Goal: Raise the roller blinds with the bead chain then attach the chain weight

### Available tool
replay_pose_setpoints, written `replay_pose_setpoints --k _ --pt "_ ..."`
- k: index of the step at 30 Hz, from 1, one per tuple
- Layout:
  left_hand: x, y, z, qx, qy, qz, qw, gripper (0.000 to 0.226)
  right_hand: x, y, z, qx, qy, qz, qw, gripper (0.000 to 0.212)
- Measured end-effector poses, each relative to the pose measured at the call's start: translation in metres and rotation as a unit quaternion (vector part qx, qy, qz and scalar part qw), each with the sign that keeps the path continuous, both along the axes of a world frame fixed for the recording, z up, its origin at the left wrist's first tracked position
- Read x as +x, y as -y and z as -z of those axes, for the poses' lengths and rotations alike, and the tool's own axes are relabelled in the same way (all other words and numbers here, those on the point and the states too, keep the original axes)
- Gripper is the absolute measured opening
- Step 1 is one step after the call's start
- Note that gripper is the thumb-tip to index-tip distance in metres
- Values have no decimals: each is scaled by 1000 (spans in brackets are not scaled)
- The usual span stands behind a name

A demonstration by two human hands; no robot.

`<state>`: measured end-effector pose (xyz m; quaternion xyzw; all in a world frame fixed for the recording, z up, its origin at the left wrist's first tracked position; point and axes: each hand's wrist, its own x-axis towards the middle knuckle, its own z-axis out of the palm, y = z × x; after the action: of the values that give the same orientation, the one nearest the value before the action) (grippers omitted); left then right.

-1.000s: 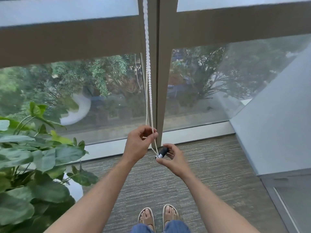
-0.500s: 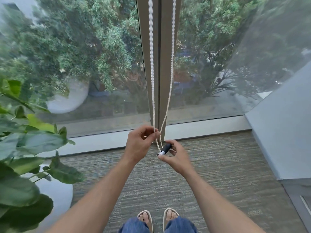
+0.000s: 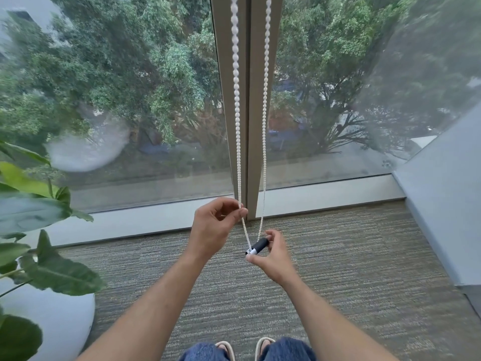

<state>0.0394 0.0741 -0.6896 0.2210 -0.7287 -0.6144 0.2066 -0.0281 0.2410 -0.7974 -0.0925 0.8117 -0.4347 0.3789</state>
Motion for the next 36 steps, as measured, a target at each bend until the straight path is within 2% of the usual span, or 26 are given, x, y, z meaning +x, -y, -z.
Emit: replay_pose_setpoints --k 4,10,15,16,21,25,28,32,36 --pt "0 -2 18 5 3 23 1000 11 -2 6 18 40 7 -27 999 90" --pt "-2 0 32 -13 -5 50 999 9 0 7 39 56 37 -57 996 46" --pt "-3 1 39 -21 -2 57 998 9 1 14 46 22 33 -75 996 9" --pt "-4 2 41 -24 1 58 998 12 1 16 46 18 42 -78 996 7" --pt "-6 1 42 -44 12 54 998 24 0 24 45 39 81 -76 993 22" --pt "-5 0 35 -45 23 55 997 22 -1 26 35 50 65 -88 993 30" --pt "-5 -1 25 -40 41 68 996 13 -4 26 14 45 58 -91 993 46" --pt "-5 -2 0 -61 52 70 994 17 -11 28 -23 48 -26 -103 993 63" --pt "-6 -3 -32 -99 71 69 990 30 -22 34 -72 22 -154 -109 982 64"
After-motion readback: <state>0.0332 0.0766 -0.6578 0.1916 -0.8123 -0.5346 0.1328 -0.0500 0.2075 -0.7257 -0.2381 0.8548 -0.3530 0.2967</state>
